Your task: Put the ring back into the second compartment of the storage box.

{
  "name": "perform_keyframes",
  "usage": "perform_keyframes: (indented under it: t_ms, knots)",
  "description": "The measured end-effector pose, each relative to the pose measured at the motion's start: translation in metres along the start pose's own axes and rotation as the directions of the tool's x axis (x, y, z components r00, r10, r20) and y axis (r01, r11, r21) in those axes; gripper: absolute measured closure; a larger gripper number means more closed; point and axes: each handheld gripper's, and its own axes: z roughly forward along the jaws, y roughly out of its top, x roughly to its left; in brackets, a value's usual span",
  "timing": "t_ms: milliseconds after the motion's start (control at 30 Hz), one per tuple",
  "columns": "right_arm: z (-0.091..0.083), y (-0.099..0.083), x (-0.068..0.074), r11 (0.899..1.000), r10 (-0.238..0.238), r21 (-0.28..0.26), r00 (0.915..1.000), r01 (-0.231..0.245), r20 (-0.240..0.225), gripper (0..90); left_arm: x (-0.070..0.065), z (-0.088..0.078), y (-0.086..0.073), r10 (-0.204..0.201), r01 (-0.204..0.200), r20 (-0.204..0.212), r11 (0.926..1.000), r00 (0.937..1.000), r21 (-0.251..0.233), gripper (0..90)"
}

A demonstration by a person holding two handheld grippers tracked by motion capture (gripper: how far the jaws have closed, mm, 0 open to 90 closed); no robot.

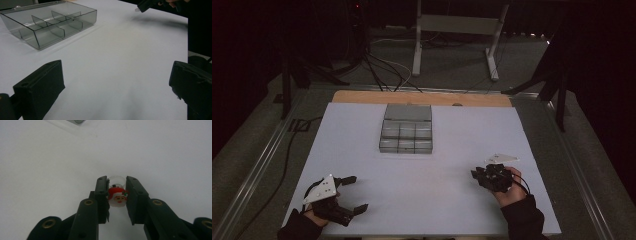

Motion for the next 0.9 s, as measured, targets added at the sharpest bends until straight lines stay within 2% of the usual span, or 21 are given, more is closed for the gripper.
perform_keyframes:
  t_ms: [900]
  knots:
    - [0.018,0.034,0.024,0.997,-0.078,-0.015,0.9963,0.077,-0.037,72.3,0.000,-0.001,0.000,0.001,-0.001,0.002,1.0000,1.0000,-0.001,0.3]
